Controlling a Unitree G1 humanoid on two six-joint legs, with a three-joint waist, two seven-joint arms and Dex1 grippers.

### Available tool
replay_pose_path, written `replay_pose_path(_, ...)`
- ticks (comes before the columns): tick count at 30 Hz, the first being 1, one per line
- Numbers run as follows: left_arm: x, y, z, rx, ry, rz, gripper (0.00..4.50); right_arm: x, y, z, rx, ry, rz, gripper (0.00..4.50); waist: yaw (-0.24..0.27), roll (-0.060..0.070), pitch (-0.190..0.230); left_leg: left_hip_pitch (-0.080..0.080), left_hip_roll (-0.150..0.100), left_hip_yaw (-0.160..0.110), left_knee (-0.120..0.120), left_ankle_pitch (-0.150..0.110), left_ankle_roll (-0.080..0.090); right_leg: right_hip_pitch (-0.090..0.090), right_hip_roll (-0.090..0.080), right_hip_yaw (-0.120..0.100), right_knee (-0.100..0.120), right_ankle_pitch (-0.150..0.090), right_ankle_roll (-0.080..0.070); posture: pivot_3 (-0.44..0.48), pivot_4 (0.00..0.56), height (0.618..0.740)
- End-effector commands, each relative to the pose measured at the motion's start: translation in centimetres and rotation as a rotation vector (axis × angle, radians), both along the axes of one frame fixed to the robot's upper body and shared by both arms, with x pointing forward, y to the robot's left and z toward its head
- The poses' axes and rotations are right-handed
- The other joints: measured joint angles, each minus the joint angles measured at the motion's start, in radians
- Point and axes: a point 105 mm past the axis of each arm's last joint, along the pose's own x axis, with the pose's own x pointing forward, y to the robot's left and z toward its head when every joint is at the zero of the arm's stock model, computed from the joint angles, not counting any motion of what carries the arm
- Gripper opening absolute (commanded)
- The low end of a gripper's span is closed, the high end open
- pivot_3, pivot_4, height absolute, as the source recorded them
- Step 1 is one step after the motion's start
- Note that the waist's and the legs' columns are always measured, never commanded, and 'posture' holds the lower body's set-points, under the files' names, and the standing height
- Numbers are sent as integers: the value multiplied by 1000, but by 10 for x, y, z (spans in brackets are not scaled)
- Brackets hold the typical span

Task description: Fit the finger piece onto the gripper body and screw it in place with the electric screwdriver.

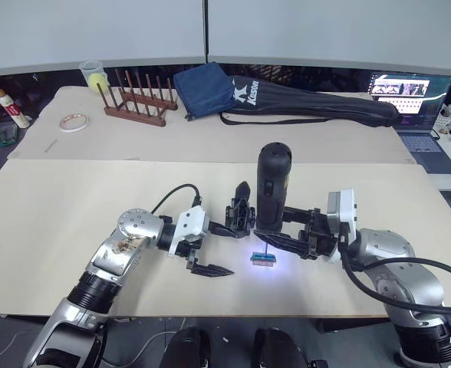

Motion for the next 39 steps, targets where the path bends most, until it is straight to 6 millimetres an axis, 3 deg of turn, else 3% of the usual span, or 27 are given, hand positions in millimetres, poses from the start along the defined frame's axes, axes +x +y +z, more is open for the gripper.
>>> replay_pose_path(1,2,-3,10,-19,-53,-17,4500,-6,1,13,12,-73,20,1940,0,0,0,0,0,0,0,0,0,0,0,0,0,0,0,0,150,740)
replay_pose_path(39,6,-5,12,-28,-77,-17,4500,-10,-8,13,-13,-56,27,1940,2,0,0,0,0,0,1,0,0,1,0,0,0,0,0,0,150,740)
